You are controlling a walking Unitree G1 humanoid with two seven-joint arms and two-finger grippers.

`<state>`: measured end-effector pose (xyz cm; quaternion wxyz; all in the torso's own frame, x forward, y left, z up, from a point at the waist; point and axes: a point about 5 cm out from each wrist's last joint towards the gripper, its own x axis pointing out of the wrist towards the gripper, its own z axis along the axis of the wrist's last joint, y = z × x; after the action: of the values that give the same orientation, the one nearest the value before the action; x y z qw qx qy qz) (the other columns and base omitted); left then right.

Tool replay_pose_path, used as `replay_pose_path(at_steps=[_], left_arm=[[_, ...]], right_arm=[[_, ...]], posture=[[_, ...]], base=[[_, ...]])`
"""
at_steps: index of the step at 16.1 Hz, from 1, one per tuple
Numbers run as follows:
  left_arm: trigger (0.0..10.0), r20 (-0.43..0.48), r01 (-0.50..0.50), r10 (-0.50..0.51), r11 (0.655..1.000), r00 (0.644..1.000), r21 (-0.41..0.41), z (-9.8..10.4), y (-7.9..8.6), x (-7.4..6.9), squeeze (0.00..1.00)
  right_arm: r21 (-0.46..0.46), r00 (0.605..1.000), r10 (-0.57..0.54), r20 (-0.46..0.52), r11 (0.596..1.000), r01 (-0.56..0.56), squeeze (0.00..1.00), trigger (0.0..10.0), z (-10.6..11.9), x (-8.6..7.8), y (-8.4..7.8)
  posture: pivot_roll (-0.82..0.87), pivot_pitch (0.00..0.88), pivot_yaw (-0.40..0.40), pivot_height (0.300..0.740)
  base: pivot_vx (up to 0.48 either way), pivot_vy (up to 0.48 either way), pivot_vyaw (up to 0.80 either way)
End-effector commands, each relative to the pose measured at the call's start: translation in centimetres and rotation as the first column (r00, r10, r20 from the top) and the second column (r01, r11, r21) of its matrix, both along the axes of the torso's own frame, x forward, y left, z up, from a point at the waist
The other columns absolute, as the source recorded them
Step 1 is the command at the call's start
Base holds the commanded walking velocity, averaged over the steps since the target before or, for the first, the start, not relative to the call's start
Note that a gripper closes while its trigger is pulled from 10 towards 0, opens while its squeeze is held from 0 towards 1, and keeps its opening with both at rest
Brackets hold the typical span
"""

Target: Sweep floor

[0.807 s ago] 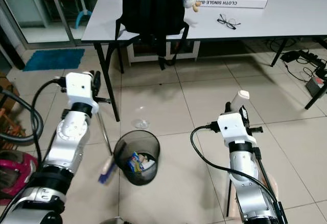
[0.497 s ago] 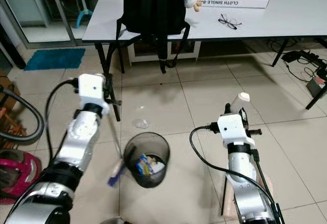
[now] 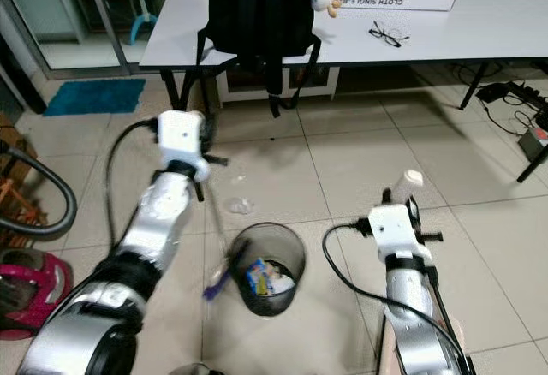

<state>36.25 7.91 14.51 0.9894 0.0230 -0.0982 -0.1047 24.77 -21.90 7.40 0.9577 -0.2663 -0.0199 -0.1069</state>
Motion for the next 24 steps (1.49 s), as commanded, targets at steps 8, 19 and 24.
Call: replay_pose_path(at_steps=[8,19,24], left_arm=[[10.0,-0.011,0.133,-0.138,0.968,0.990,-0.215,2.7,-5.3,0.6,0.00],[10.0,0.022,-0.066,0.063,0.987,0.998,0.147,-1.2,8.1,-3.1,0.00],[10.0,-0.042,-0.119,0.129,0.975,0.991,0.186,-3.2,9.6,-6.4,0.00]], right_arm=[[-0.023,0.997,-0.067,-0.034,0.998,0.066,0.00,10.0,-0.6,-0.7,-1.4],[0.100,0.990,-0.136,-0.031,0.985,0.138,0.00,10.0,0.4,0.5,-2.1],[0.136,0.993,-0.120,0.017,0.984,0.117,0.00,10.0,2.2,1.9,-1.9]], posture=[[-0.06,0.031,0.051,0.740],[-0.02,0.034,0.041,0.740],[-0.01,0.026,0.031,0.740]], base=[[0.000,0.000,0.00],[0.000,0.000,0.00],[0.000,0.213,0.00]])
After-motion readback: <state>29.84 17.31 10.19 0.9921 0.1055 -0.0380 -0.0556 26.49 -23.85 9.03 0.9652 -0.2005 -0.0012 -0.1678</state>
